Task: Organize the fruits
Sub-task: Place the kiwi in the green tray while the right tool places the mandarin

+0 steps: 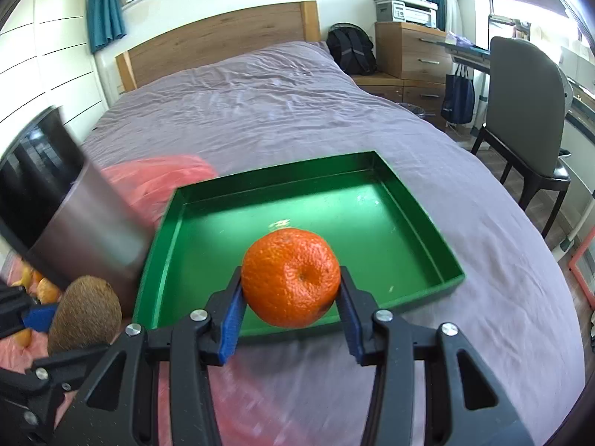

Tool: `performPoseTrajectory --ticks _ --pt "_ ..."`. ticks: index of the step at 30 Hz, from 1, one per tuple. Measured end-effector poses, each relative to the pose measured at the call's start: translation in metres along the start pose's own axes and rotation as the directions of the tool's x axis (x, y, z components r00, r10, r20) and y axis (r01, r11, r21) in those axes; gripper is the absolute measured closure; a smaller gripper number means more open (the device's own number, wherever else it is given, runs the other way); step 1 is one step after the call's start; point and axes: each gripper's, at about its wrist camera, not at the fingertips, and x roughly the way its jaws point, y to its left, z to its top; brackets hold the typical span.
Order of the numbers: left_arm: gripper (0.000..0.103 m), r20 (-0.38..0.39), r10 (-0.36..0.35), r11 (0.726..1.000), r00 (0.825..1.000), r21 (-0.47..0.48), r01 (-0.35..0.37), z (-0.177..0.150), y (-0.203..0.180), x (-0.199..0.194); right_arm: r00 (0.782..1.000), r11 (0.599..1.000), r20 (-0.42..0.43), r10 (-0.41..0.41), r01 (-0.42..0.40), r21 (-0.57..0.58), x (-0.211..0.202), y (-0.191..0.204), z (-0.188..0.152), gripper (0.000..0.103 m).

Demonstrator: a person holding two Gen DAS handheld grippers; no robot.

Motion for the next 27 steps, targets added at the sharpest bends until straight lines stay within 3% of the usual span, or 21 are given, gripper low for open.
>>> performPoseTrajectory --ticks 10,21,23,24,27 --pt "0.065 -0.087 0.083 0.996 0.993 -0.033 -0.086 0.008 0.019 0.081 0.990 0.993 -0.083 -0.118 0.120 0.021 0.090 -0.050 0.025 0.064" --pt "0.063 -0.105 0.108 0.994 0.989 0.008 -0.107 0.006 0.013 0.097 0.983 0.988 -0.100 -0.154 0.156 0.015 0.103 -0.057 0.023 0.060" --pt "0.057 -0.092 0.131 0.991 0.987 0.033 -0.128 0.010 0.011 0.094 0.982 0.987 -0.102 -0.159 0.162 0.020 0.098 -0.056 0.023 0.044" --pt "0.051 -0.083 0.138 0.990 0.987 0.039 -0.135 0.010 0.008 0.089 0.982 0.987 -0.101 -0.158 0.161 0.023 0.094 -0.056 0.024 0.041" --pt "0.048 -0.059 0.137 0.990 0.989 0.046 -0.134 0.013 0.003 0.073 0.983 0.986 -0.088 -0.160 0.162 0.025 0.076 -0.053 0.026 0.026"
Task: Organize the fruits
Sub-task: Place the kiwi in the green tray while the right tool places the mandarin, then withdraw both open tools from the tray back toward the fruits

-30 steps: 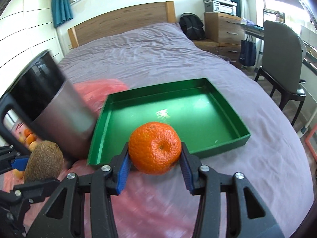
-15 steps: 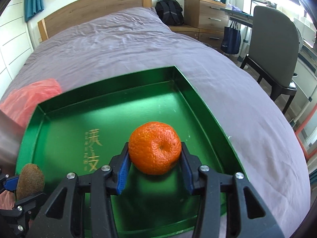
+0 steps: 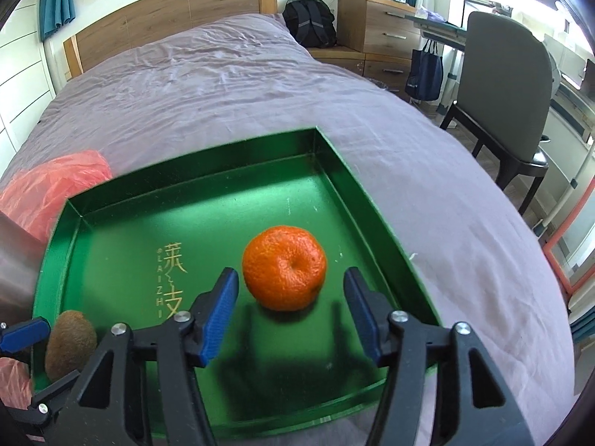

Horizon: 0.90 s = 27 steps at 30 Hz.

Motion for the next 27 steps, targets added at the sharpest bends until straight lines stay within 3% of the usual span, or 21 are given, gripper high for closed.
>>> performPoseTrajectory --ticks 2,8,14,22,27 --pt "0.047 0.021 -0.002 1.000 1.000 0.011 0.002 -0.001 -0.003 -0.018 1.000 1.000 0.016 -0.002 0.002 -0.001 -0.018 0.000 0.001 0.020" --pt "0.043 0.095 -0.033 0.999 0.995 0.024 0.031 -0.010 -0.010 -0.085 0.998 1.000 0.070 -0.006 0.006 -0.001 -0.086 0.000 -0.003 0.018" --pt "0.037 0.169 -0.024 1.000 0.985 0.019 0.021 -0.038 -0.007 -0.159 0.994 1.000 0.111 0.011 -0.014 0.025 -0.159 0.004 -0.028 0.017" --pt "0.037 0.210 0.025 1.000 0.977 -0.021 -0.021 -0.097 0.021 -0.222 0.990 0.998 0.134 0.052 -0.058 0.035 -0.231 0.029 -0.079 0.017" --pt "0.037 0.200 0.069 0.996 0.977 -0.067 -0.056 -0.144 0.048 -0.240 0.986 0.995 0.140 0.089 -0.094 0.025 -0.261 0.052 -0.110 0.017"
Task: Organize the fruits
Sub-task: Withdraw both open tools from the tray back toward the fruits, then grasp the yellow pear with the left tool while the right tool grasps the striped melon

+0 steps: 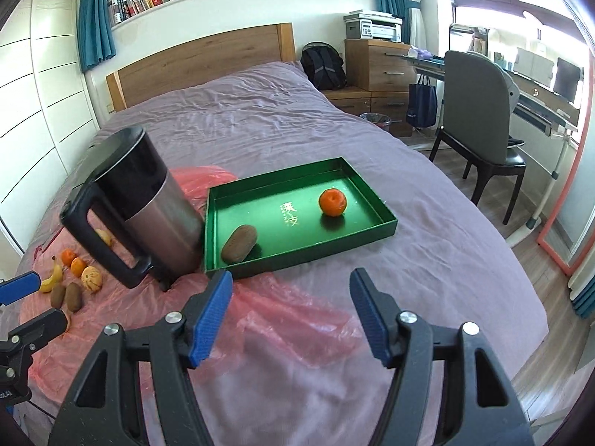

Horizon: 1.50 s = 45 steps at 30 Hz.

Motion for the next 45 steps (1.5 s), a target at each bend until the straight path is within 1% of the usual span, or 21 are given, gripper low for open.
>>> performPoseTrajectory --ticks 6,10,14,18,23,28,32,35,39,43,45 --pt "0.037 -0.004 0.051 0.997 0.999 -0.052 -0.051 -0.044 0.039 -0.026 0.999 0.999 0.004 0.044 -0.044 -0.028 -0.035 0.042 -0.026 0.017" --pt "0.037 0.013 0.083 0.993 0.996 -0.084 -0.082 -0.065 0.067 -0.040 0.997 0.996 0.000 0.074 -0.074 -0.053 -0.050 0.070 -0.035 0.017" --pt "0.037 0.019 0.105 0.987 0.994 -0.124 -0.102 -0.085 0.098 -0.048 0.994 0.990 -0.011 0.108 -0.108 -0.095 -0.056 0.102 -0.042 0.017" --pt "0.037 -0.004 0.129 0.979 0.992 -0.159 -0.128 -0.106 0.132 -0.045 0.987 0.978 -0.027 0.158 -0.161 -0.132 -0.055 0.135 -0.051 0.017" --pt "0.037 -0.049 0.165 0.962 0.985 -0.210 -0.172 -0.132 0.176 -0.028 0.969 0.951 -0.087 0.230 -0.243 -0.193 -0.033 0.181 -0.064 0.017" --pt "0.037 -0.112 0.182 0.936 0.977 -0.286 -0.207 -0.157 0.222 -0.003 0.947 0.919 -0.152 0.282 -0.312 -0.242 -0.002 0.225 -0.074 0.017" --pt "0.037 -0.152 0.193 0.920 0.969 -0.316 -0.232 -0.167 0.246 0.018 0.929 0.897 -0.198 0.313 -0.358 -0.259 0.031 0.257 -0.075 0.017" --pt "0.037 -0.171 0.188 0.911 0.967 -0.337 -0.237 -0.171 0.262 0.033 0.915 0.883 -0.232 0.331 -0.387 -0.266 0.059 0.280 -0.074 0.017" --pt "0.037 -0.192 0.158 0.912 0.969 -0.349 -0.217 -0.171 0.275 0.055 0.901 0.866 -0.263 0.346 -0.414 -0.278 0.095 0.309 -0.068 0.017" --pt "0.037 -0.205 0.117 0.920 0.972 -0.347 -0.184 -0.172 0.278 0.071 0.898 0.848 -0.286 0.335 -0.419 -0.325 0.135 0.344 -0.065 0.017" --pt "0.037 -0.218 0.104 0.922 0.970 -0.346 -0.177 -0.172 0.279 0.081 0.896 0.843 -0.297 0.330 -0.421 -0.334 0.152 0.357 -0.065 0.017"
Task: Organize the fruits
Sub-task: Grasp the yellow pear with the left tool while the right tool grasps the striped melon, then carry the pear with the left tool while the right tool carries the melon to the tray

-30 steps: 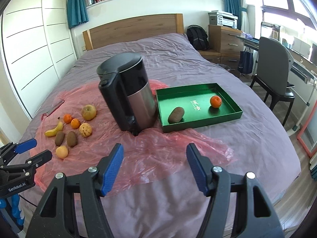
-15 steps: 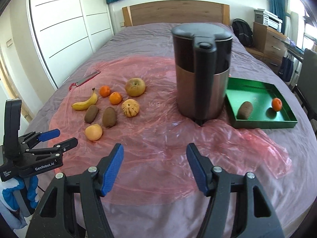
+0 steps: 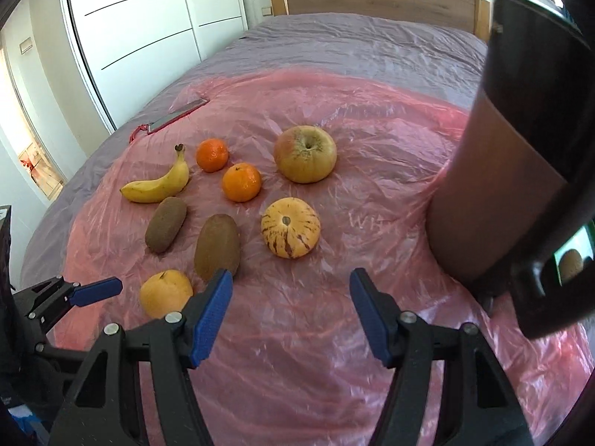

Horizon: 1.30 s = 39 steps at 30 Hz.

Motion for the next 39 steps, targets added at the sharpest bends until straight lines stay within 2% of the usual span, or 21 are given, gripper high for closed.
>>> performPoseTrajectory --ticks 7,16,19,20,21,22,23,24,28,39 --pt "0.037 -0.043 -0.011 1.000 0.999 -0.012 0.011 0.003 0.005 0.027 0.999 1.000 -0.046 -0.015 0.015 -0.008 0.056 -0.003 0.017 0.017" --pt "0.037 -0.043 -0.013 1.000 0.999 -0.022 0.012 0.006 0.007 0.042 0.997 0.999 -0.074 -0.021 0.017 -0.043 0.088 0.001 0.024 0.018" --pt "0.037 -0.038 -0.016 0.999 0.999 -0.034 0.015 0.005 0.008 0.043 0.997 0.998 -0.080 -0.022 0.017 -0.058 0.094 0.005 0.023 0.022" --pt "0.037 -0.037 -0.017 0.999 0.999 -0.035 0.016 0.005 0.009 0.043 0.996 0.998 -0.082 -0.023 0.018 -0.062 0.096 0.006 0.023 0.027" --pt "0.038 -0.036 -0.019 0.999 0.999 -0.038 0.018 0.005 0.009 0.043 0.996 0.998 -0.083 -0.026 0.020 -0.067 0.097 0.007 0.023 0.028" --pt "0.039 -0.036 -0.019 0.999 0.999 -0.039 0.018 0.005 0.010 0.044 0.996 0.997 -0.083 -0.028 0.023 -0.069 0.097 0.008 0.022 0.034" --pt "0.041 -0.035 -0.018 0.999 0.999 -0.041 0.016 0.005 0.010 0.044 0.996 0.997 -0.083 -0.028 0.022 -0.069 0.098 0.007 0.022 0.044" --pt "0.044 -0.033 -0.019 0.999 0.999 -0.041 0.018 0.005 0.011 0.044 0.996 0.998 -0.085 -0.025 0.019 -0.067 0.098 0.007 0.022 0.046" --pt "0.057 -0.027 -0.031 0.999 0.999 -0.038 0.030 0.005 0.011 0.043 0.996 0.998 -0.085 -0.015 0.010 -0.061 0.099 0.006 0.022 0.047" --pt "0.058 -0.008 -0.019 0.997 1.000 -0.072 0.019 0.006 0.013 0.028 0.998 0.999 -0.059 0.024 -0.026 -0.020 0.073 0.001 0.017 0.047"
